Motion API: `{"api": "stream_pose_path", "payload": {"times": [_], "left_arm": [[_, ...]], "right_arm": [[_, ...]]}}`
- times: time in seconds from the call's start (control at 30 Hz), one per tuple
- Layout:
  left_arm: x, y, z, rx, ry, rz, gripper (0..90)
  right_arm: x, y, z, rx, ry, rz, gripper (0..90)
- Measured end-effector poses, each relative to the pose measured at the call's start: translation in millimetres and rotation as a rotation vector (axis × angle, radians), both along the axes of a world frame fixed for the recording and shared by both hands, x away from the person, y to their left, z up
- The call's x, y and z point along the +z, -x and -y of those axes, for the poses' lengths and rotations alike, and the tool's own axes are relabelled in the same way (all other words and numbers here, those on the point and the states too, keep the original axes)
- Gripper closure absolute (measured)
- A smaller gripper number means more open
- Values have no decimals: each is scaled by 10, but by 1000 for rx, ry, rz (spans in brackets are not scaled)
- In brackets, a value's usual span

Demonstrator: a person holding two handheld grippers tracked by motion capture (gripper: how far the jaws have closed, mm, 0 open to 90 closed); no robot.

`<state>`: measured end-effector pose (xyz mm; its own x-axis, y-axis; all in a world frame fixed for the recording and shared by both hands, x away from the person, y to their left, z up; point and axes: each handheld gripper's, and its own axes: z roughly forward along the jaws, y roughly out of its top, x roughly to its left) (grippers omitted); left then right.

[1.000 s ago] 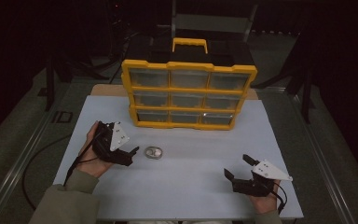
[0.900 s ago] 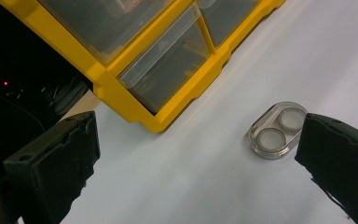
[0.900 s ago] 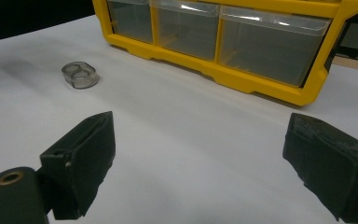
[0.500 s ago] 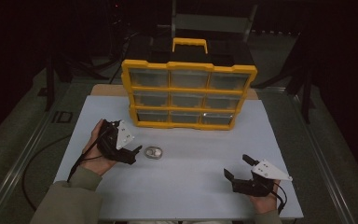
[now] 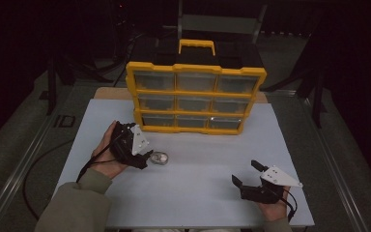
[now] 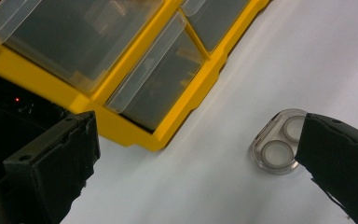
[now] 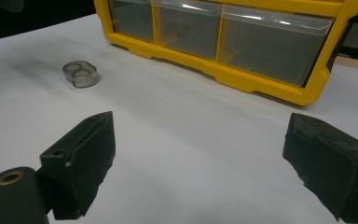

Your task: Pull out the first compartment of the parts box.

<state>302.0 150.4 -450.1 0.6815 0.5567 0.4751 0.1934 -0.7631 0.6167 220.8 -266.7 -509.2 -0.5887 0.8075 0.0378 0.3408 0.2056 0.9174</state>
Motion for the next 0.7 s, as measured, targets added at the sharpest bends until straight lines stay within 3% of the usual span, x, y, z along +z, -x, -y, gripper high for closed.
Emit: {"api": "stream_pose_path", "payload": {"times": [0.33, 0.5, 0.7], "left_arm": [[-31, -22, 99, -21, -62, 21, 3], [-53, -51, 112, -16, -66, 23, 3], [-53, -73, 139, -16, -98, 33, 3]], "right_arm": [[-1, 1, 0, 0, 0, -1, 96], [-2, 0, -2, 0, 0, -2, 96], [-5, 0, -7, 1, -1, -3, 96]]}}
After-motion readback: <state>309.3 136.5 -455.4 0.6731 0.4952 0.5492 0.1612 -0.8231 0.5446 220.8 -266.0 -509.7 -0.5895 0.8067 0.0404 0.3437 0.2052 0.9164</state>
